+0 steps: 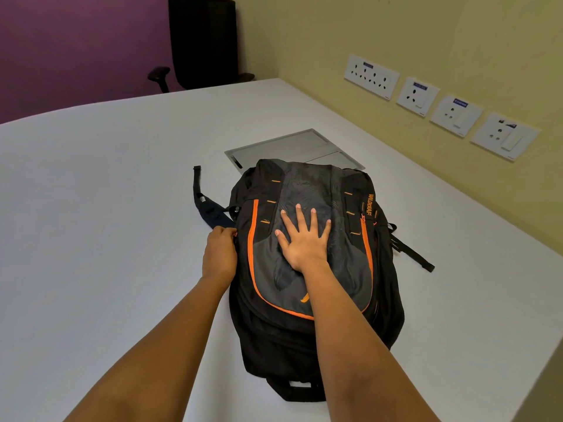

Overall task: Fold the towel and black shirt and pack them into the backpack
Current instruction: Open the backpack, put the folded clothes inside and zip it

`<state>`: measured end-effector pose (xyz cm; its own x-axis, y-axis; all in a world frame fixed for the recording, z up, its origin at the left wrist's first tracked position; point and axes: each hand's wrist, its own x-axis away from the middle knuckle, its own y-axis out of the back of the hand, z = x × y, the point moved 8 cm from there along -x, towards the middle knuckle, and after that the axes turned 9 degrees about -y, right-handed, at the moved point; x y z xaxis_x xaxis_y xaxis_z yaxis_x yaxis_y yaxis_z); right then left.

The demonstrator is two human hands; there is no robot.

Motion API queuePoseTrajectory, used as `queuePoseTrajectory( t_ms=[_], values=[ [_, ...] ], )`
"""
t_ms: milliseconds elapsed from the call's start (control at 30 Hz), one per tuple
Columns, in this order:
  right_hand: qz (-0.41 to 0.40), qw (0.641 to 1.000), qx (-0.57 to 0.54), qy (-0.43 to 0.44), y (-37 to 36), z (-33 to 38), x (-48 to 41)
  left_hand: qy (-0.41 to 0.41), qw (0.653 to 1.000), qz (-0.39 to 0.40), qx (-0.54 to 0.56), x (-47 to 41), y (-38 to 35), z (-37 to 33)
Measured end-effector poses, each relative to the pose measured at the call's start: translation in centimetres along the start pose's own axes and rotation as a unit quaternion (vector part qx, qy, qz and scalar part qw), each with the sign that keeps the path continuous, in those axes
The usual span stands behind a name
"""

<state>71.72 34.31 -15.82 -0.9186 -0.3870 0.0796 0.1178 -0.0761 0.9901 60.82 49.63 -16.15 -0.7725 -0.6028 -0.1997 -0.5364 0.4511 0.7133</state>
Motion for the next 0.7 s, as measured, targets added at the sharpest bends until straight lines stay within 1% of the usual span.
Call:
queuePoseTrajectory(
  t_ms=[133,267,400,467,600,700],
  values=[
    [0.024,1.0,0.011,-0.002,-0.1,-0.1,-0.2,0.012,1.0,-0.01,-0.005,-0.1,0.4,0.2],
    [0.038,0.999,0.018,-0.004,-0.2,-0.1,-0.3,-0.005,0.998,0.016,-0.057,-0.3,0.6,0.3],
    [0.048,0.998,0.03,-0.007,-0.3,0.2,-0.4,0.004,0.997,0.003,-0.075,-0.1,1.0,0.3],
    [0.057,0.998,0.037,-0.012,-0.4,0.3,-0.5,-0.002,0.996,-0.002,-0.091,0.4,0.9,0.0],
    [0.064,0.997,0.043,-0.017,-0.6,0.3,-0.5,-0.041,0.987,0.003,-0.155,2.1,0.7,-0.2],
    [0.069,0.996,0.053,-0.02,-0.8,0.4,-0.4,-0.029,0.988,0.002,-0.154,4.2,0.4,0.4]
  ],
)
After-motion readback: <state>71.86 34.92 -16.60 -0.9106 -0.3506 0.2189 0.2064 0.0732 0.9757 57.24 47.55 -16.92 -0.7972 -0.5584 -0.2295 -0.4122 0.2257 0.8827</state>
